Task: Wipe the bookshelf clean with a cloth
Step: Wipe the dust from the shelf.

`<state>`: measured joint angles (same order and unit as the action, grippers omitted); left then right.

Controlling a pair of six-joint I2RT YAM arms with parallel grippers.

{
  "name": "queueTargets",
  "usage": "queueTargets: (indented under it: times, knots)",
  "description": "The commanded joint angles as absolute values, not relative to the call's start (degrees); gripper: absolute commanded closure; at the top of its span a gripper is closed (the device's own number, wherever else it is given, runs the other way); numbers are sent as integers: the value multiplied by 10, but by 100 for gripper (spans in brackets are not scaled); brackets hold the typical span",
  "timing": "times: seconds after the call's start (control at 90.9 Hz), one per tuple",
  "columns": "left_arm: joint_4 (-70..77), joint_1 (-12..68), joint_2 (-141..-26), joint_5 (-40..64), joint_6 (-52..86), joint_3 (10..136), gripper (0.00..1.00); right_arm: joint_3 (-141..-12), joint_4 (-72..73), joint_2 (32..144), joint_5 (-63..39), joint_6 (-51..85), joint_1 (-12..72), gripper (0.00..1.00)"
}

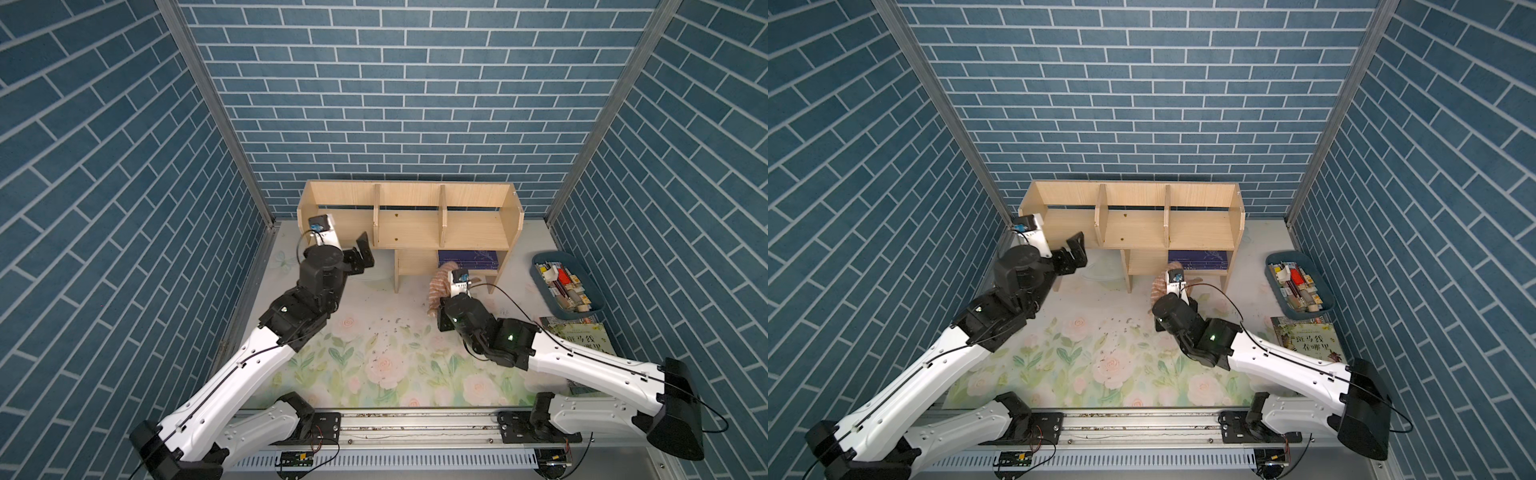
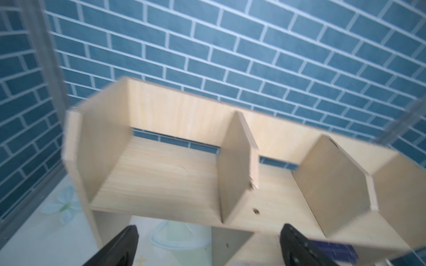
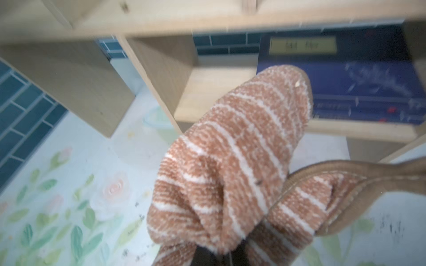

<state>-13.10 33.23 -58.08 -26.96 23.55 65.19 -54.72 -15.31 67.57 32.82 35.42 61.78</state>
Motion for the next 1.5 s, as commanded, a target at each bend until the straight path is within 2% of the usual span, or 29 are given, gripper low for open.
queueTargets:
  times: [0.0, 0.088, 0.275, 0.363, 0.44, 0.748, 0.924, 1.023, 1.32, 1.485]
  knots:
    - [-169, 281, -586, -261, 249, 684, 0, -648, -144, 703, 352, 277, 602, 100]
    - [-171, 244, -604, -272, 248, 708, 0, -731, -131, 747, 352, 223, 597, 100]
    - [-151, 142, -649, -212, 266, 721, 0, -864, -122, 865, 343, 180, 582, 100]
    - [-117, 93, -661, -152, 278, 708, 0, -880, -123, 896, 331, 187, 580, 100]
    - [-93, 70, -669, -112, 279, 694, 0, -841, -105, 900, 320, 198, 580, 100]
    - [15, 62, -682, -56, 251, 613, 0, -622, 34, 888, 292, 254, 581, 100]
    - [57, 62, -683, -46, 250, 576, 0, -721, 3, 961, 319, 223, 582, 100]
    - [74, 62, -678, -44, 247, 562, 1, -752, 34, 978, 312, 202, 583, 100]
    - [90, 63, -667, -43, 242, 543, 17, -660, 129, 1057, 262, 261, 599, 100]
    - [97, 65, -669, -46, 238, 535, 23, -656, 120, 1078, 245, 286, 589, 100]
